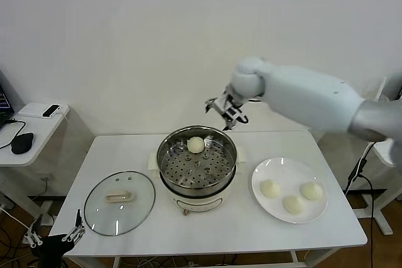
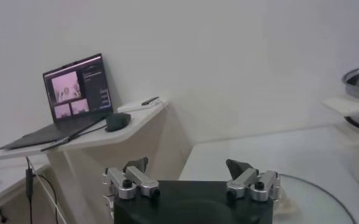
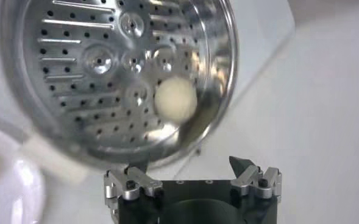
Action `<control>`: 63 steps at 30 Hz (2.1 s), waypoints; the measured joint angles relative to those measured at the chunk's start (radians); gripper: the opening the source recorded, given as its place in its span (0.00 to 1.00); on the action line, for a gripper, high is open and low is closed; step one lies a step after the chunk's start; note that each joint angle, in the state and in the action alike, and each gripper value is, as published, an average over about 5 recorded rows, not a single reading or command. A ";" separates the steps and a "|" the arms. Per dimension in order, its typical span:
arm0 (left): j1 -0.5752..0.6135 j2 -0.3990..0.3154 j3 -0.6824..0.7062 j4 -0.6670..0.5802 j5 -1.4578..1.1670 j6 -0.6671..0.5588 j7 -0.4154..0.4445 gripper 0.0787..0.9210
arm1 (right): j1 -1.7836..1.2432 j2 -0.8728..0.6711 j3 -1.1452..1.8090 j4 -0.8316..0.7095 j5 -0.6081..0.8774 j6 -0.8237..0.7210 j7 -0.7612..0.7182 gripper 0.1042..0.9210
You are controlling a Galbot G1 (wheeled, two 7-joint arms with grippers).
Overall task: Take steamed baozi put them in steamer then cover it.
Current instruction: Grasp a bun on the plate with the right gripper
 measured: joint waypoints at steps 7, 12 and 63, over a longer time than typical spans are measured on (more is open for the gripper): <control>-0.014 0.024 -0.005 0.004 -0.015 0.008 0.003 0.88 | -0.036 -0.183 0.009 0.112 0.013 -0.093 -0.032 0.88; -0.026 0.033 -0.009 0.008 -0.022 0.009 0.003 0.88 | -0.112 -0.280 0.044 0.152 -0.003 -0.129 -0.038 0.88; -0.033 0.026 -0.012 0.052 -0.015 0.018 0.010 0.88 | -0.691 -0.196 0.387 -0.024 -0.219 -0.188 0.026 0.74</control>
